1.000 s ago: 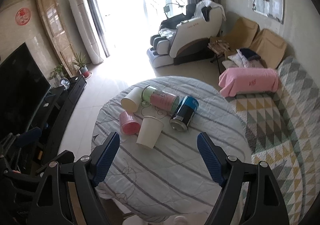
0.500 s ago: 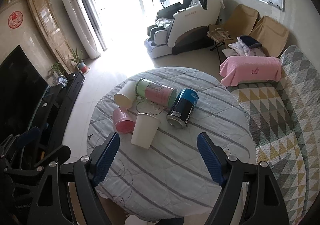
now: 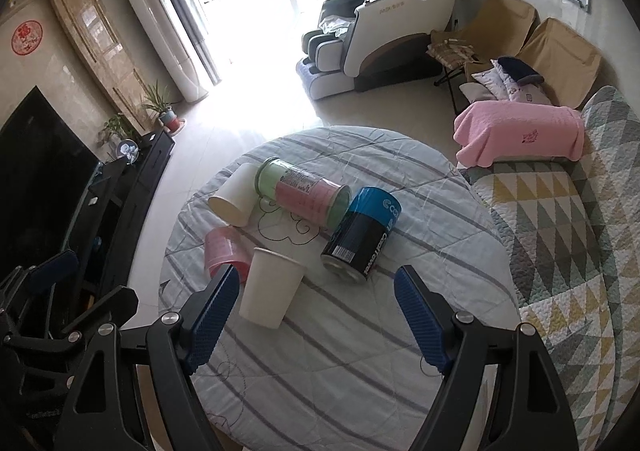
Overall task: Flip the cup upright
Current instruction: 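Grasp the tipped blue-and-black CoolTowel cup with the right gripper and lift it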
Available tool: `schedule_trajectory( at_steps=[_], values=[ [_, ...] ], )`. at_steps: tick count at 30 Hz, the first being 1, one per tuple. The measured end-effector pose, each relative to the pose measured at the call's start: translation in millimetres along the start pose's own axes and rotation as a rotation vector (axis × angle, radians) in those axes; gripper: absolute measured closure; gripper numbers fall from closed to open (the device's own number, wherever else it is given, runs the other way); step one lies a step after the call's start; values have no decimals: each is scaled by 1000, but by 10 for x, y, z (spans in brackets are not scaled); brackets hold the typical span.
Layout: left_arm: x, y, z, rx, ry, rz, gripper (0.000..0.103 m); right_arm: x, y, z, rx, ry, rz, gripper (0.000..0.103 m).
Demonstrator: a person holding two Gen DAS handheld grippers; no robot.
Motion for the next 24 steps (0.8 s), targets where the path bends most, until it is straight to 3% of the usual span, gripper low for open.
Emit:
schedule_trajectory(
  at_steps=[13, 24],
  values=[
    [590, 205, -68, 23, -104, -4, 1, 598, 379, -56, 162, -169, -81, 22],
    [1144, 248, -32, 46, -209, -11, 1, 1444, 778, -67, 491, -345, -164, 22]
  ],
)
Point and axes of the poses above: each gripper's, at about its wrist camera, not at the fingertips, and x roughly the way its jaws point, y to its right, z to its underside, the point moved 10 cm from there along x, roughly the way its jaws point, and after that the axes turned 3 degrees about x, right-handed, at the moved point
